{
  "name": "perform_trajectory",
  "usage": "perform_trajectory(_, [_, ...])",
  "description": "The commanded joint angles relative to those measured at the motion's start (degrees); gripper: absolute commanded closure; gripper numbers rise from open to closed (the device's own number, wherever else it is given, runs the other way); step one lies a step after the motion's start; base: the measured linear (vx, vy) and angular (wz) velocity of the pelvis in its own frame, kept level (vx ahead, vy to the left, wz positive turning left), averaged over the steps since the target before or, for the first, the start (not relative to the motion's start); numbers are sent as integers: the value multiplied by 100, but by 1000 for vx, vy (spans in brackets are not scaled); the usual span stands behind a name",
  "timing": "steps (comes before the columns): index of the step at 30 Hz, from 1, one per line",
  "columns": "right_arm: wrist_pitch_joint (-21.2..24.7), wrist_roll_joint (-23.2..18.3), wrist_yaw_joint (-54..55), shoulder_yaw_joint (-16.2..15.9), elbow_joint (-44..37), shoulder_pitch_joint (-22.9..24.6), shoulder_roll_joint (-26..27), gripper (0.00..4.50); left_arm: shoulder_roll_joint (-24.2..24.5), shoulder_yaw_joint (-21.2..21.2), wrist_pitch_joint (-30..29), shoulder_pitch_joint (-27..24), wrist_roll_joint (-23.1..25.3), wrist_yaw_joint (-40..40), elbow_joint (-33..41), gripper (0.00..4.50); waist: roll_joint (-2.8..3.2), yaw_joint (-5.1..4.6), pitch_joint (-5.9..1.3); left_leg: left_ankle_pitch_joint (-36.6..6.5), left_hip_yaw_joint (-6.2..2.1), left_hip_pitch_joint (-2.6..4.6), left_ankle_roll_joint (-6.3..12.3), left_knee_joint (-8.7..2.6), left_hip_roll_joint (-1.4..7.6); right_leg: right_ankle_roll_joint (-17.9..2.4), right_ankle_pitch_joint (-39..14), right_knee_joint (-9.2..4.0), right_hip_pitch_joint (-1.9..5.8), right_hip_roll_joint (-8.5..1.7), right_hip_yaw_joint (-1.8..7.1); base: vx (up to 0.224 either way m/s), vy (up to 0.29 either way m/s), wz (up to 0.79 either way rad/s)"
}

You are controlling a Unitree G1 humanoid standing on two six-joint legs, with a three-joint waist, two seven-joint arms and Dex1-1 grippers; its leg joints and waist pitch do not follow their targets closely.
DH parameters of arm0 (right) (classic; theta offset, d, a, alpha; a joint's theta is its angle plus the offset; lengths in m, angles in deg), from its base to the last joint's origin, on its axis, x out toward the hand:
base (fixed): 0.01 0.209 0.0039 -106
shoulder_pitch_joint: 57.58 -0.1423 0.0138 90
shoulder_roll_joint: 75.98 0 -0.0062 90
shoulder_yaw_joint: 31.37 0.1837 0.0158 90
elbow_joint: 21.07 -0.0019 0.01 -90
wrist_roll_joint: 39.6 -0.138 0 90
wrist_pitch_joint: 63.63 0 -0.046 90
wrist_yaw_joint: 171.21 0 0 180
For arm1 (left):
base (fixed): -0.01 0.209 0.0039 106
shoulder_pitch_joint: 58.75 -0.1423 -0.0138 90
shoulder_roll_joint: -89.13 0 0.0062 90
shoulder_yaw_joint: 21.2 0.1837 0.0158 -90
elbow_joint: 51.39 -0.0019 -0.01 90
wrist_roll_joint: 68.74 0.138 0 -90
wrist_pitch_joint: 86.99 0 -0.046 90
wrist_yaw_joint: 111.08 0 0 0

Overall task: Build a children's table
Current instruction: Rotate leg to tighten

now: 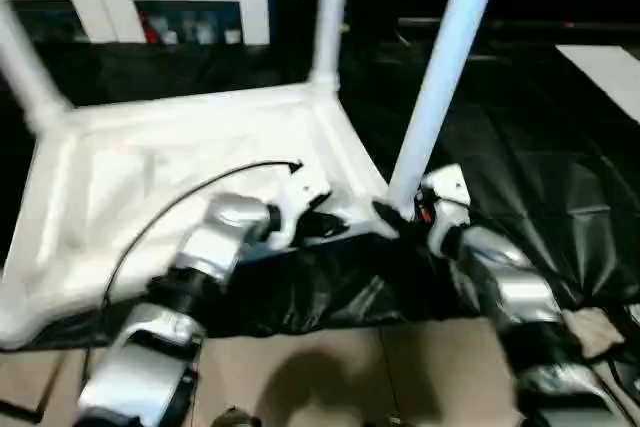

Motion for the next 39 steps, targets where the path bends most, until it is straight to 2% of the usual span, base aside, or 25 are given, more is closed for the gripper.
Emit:
perform_trajectory(1, [67,-61,-221,-610,216,-54,654,178,-506,132,102,125,-179,284,324,450,-19,5,-370,-1610,8,49,92,-367,82,-1110,-1414,-484,236,-244,214,0,0,0])
perform_trajectory(3, [-44,-68,-118,-549,240,-91,737,178,-567,171,105,80,-151,323,414,450,-17,21,-383,-1346,27,36,197,-346,77,-1172,-1026,-453,263,-238,215,0,0,0])
perform_trajectory(5, [-97,-127,-101,-444,263,-124,782,122,-587,191,131,40,-140,336,483,450,-13,28,-383,-1223,32,34,247,-342,76,-1223,-821,-430,274,-228,211,0,0,0])
perform_trajectory(8, [-98,-161,-318,-450,135,-48,661,102,-466,226,245,-40,-182,144,563,450,-2,26,-399,-1255,28,45,254,-347,87,-1264,-817,-427,286,-228,202,0,0,0])
perform_trajectory(10, [-144,-40,-485,-601,-34,51,470,70,-318,243,343,-88,-234,-88,601,450,2,23,-400,-1382,28,53,206,-354,91,-1246,-965,-442,288,-231,205,0,0,0])
perform_trajectory(11, [-149,-20,-528,-634,-78,75,429,70,-285,248,358,-97,-243,-141,609,450,-3,29,-396,-1385,26,47,209,-356,86,-1219,-993,-450,293,-228,202,0,0,0])
perform_trajectory(12, [-158,-3,-606,-686,-144,108,346,67,-228,268,392,-103,-252,-224,613,450,-33,22,-415,-1354,33,43,223,-346,85,-1206,-952,-441,309,-225,205,0,0,0])
perform_trajectory(13, [-139,2,-790,-765,-254,163,217,67,-145,285,445,-121,-291,-389,638,450,-17,20,-413,-1302,33,40,245,-344,89,-1217,-867,-427,301,-230,212,0,0,0])
perform_trajectory(15, [-153,-39,-1473,-972,-560,330,-154,67,53,318,494,-165,-402,-845,720,450,-30,36,-399,-1295,35,36,295,-336,81,-1217,-862,-433,313,-225,207,0,0,0])
perform_trajectory(20, [-167,-123,-2327,-1176,-887,509,-585,67,290,379,521,-166,-424,-1272,732,450,-33,68,-371,-1391,35,48,337,-342,95,-1251,-1010,-445,289,-226,209,0,0,0])
perform_trajectory(22, [-57,-263,-3008,-1333,-1172,623,-919,67,461,400,556,-129,-450,-1598,688,450,-23,92,-368,-1449,39,70,371,-338,108,-1266,-1024,-448,280,-226,216,0,0,0])
perform_trajectory(24, [-81,-316,-3643,-1510,-1303,646,-1284,67,614,431,645,-34,-436,-1899,555,450,-71,97,-367,-1432,39,59,398,-338,115,-1296,-1043,-440,282,-234,209,0,0,0])
perform_trajectory(25, [-82,-317,-3663,-1517,-1306,646,-1296,67,619,432,647,-31,-436,-1910,551,450,-61,107,-363,-1428,38,59,401,-334,117,-1301,-1061,-435,280,-239,209,0,0,0])
perform_trajectory(26, [-86,-324,-3840,-1566,-1323,641,-1402,83,669,437,675,-4,-443,-2013,503,450,-99,112,-372,-1412,46,56,424,-327,123,-1294,-1096,-438,283,-239,209,0,0,0])
perform_trajectory(28, [-16,-370,-4081,-1611,-1365,615,-1508,93,730,436,678,34,-462,-2150,440,450,-88,135,-368,-1373,41,48,418,-328,128,-1290,-1159,-425,278,-254,208,0,0,0])
perform_trajectory(29, [2,-387,-4146,-1615,-1388,608,-1529,93,745,437,685,45,-464,-2181,426,450,-136,132,-371,-1373,49,55,420,-324,131,-1280,-1204,-433,272,-251,206,0,0,0])
perform_trajectory(30, [59,-403,-4201,-1611,-1415,588,-1539,117,768,446,686,63,-464,-2225,409,450,-144,133,-374,-1340,46,50,419,-321,132,-1279,-1214,-423,272,-254,208,0,0,0])
perform_trajectory(33, [83,-370,-4347,-1673,-1424,510,-1566,129,845,489,732,87,-495,-2424,355,450,-129,134,-371,-1342,41,56,384,-321,131,-1269,-1266,-423,256,-261,208,0,0,0])
perform_trajectory(35, [106,-378,-4426,-1704,-1418,480,-1589,145,858,500,768,107,-493,-2476,293,450,-157,136,-363,-1317,48,49,392,-315,128,-1274,-1226,-420,253,-262,211,0,0,0])
perform_trajectory(39, [125,-411,-4568,-1754,-1375,459,-1612,172,865,481,773,149,-505,-2523,220,450,-156,149,-359,-1266,43,37,405,-309,124,-1267,-1233,-410,260,-270,209,0,0,0])
